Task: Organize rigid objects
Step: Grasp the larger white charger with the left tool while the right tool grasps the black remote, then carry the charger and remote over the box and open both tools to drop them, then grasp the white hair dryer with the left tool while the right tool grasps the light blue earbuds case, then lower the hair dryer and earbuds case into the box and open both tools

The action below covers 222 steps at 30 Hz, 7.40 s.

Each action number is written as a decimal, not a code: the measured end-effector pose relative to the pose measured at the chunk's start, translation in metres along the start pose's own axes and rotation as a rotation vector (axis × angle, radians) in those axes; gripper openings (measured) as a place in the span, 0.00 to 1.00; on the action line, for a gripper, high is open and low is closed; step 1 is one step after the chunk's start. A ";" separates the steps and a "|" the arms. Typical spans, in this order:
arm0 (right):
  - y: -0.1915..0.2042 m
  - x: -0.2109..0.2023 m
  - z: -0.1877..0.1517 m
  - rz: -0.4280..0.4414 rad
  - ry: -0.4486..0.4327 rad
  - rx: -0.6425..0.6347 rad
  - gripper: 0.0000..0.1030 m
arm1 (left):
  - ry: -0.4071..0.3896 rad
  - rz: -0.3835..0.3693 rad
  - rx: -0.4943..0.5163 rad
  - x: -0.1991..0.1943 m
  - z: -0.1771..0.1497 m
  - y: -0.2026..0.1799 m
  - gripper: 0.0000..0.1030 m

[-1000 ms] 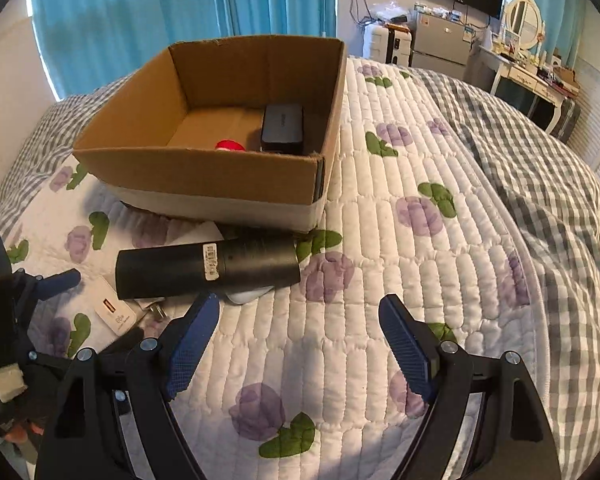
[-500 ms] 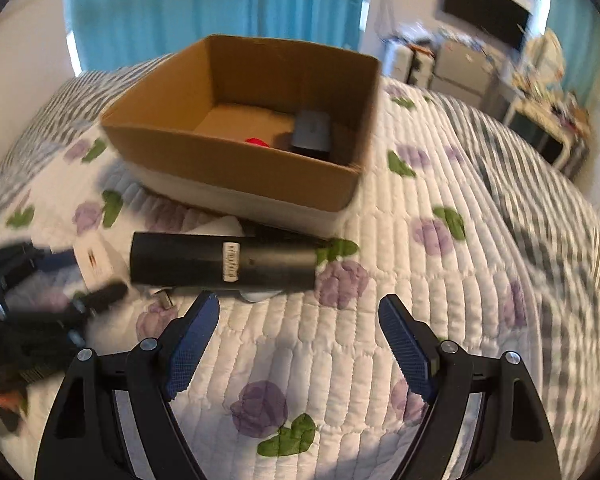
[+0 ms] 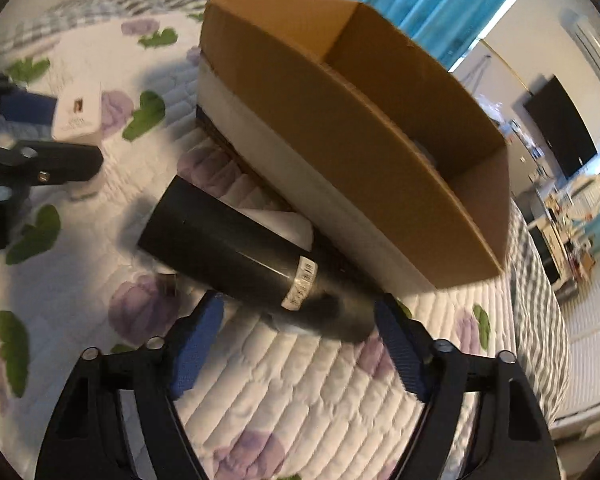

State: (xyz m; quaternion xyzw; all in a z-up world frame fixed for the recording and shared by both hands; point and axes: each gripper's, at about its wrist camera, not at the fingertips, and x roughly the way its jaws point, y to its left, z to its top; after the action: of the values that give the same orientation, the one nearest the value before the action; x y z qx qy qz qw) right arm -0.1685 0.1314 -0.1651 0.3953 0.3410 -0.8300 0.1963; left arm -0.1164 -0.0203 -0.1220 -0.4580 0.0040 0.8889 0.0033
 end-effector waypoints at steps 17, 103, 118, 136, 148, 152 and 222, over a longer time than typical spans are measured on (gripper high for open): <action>-0.033 -0.031 0.006 0.143 -0.048 0.186 0.20 | -0.017 0.012 0.041 -0.014 -0.002 -0.013 0.53; -0.137 0.010 0.099 0.093 -0.087 0.479 0.45 | -0.207 -0.013 0.080 -0.010 0.135 -0.006 0.79; -0.125 -0.118 0.035 -0.015 -0.222 0.506 0.90 | -0.228 -0.018 0.081 -0.070 0.070 -0.022 0.96; -0.093 -0.046 -0.065 0.011 -0.037 0.640 1.00 | -0.061 0.037 0.196 0.017 0.020 -0.063 0.97; -0.087 -0.032 -0.065 0.075 -0.011 0.648 1.00 | 0.001 -0.007 0.241 0.050 0.019 -0.077 0.81; -0.086 -0.031 -0.064 0.076 -0.007 0.644 1.00 | 0.020 -0.081 0.226 0.054 0.017 -0.075 0.63; -0.069 -0.165 0.014 0.101 -0.224 0.391 0.49 | -0.213 -0.058 0.078 -0.128 0.069 -0.025 0.51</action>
State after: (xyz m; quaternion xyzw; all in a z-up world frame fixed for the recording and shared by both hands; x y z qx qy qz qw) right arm -0.1166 0.1780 0.0003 0.3480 0.1296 -0.9080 0.1940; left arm -0.0981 0.0047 0.0218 -0.3603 0.0251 0.9313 0.0472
